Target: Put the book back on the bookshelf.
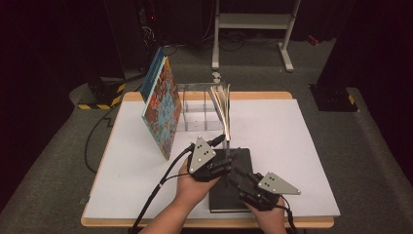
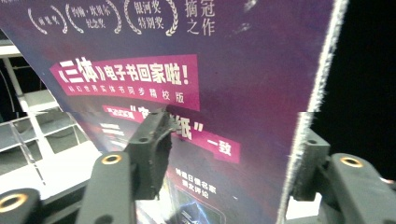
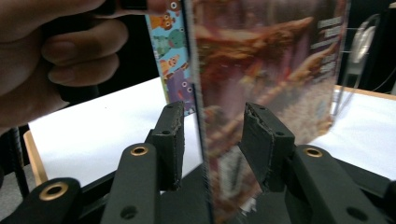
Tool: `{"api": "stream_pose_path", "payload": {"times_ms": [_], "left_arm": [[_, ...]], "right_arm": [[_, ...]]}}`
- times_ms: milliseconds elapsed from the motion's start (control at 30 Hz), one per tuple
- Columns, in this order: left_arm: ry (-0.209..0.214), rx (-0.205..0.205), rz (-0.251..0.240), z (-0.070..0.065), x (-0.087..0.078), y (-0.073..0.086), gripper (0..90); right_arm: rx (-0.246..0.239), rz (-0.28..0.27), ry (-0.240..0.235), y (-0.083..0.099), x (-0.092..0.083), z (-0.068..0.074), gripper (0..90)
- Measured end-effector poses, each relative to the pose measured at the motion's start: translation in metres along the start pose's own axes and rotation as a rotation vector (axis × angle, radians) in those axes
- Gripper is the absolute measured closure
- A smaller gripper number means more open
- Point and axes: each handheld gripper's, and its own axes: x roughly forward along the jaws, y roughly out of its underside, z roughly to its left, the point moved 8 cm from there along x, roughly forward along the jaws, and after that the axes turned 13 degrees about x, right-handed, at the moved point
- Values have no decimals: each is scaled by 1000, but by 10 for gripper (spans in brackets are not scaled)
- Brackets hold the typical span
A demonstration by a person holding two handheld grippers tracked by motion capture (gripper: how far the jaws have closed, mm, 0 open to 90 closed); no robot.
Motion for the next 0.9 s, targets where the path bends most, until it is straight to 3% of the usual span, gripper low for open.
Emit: {"api": "stream_pose_path", "payload": {"times_ms": [267,467,600,833,900], "left_arm": [[-5,47,5,2,-8,-1,607],[-64,75,-4,11,-17,2,819],[-103,124,-13,14,-20,5,831],[-171,122,-37,34,-22,7,837],[-210,151,-36,42,-23,7,838]], "right_arm": [[54,-26,78,-3,-15,-30,590],[86,-34,105,-3,-18,-41,593],[98,-31,113,-1,-17,-43,593],[103,-29,116,0,-17,-46,595],[105,-29,117,0,-17,-46,595]]}}
